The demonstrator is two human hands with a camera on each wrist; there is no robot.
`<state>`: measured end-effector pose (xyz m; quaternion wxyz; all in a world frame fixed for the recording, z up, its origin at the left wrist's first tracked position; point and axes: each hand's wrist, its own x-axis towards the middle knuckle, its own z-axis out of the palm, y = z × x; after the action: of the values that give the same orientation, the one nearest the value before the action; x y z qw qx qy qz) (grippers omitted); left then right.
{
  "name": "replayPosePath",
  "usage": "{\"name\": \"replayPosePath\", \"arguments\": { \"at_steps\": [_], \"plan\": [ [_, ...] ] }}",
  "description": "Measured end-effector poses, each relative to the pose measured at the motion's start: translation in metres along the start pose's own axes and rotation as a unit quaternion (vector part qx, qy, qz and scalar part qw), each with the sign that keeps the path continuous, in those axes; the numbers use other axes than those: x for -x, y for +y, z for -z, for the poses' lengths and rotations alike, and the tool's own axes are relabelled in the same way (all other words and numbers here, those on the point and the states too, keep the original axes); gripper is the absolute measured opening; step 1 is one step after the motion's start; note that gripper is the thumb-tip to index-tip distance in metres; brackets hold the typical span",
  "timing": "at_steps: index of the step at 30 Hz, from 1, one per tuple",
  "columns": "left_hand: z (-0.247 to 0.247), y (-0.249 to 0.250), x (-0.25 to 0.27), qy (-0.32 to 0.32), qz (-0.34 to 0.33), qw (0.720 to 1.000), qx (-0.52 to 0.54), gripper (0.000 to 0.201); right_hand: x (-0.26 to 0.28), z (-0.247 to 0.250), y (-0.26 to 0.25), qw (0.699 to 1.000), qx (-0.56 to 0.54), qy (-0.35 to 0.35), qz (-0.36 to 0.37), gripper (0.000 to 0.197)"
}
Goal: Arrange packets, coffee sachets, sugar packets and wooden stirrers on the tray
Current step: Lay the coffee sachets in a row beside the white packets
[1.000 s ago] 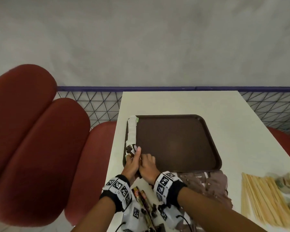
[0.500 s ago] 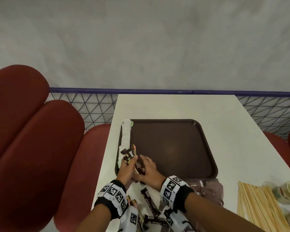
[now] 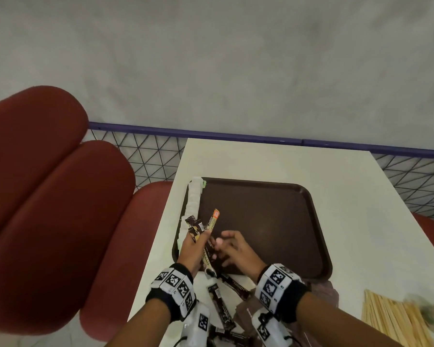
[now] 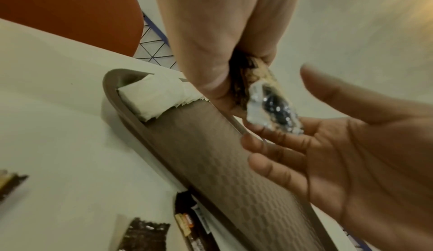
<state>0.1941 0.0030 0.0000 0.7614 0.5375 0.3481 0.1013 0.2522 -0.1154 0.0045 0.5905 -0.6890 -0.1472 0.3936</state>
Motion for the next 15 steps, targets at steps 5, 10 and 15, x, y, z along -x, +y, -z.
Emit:
{"name": "replayPosePath", "arguments": {
  "at_steps": [5, 10, 15],
  "plan": [
    [0.0, -0.003, 0.004, -0.034, 0.006, 0.999, 0.005, 0.014, -0.018, 0.003, -0.014, 1.0, -0.005, -0.013, -0.014, 0.004],
    [0.005, 0.0, 0.009, -0.037, 0.025, 0.999, 0.018, 0.013, -0.033, 0.008, -0.021, 0.996, -0.077, 0.036, -0.015, 0.013],
    [0.022, 0.008, 0.006, 0.015, 0.034, 0.999, 0.017, 0.013, -0.048, 0.025, -0.026, 0.992, -0.1, 0.079, -0.026, 0.023]
  ]
}}
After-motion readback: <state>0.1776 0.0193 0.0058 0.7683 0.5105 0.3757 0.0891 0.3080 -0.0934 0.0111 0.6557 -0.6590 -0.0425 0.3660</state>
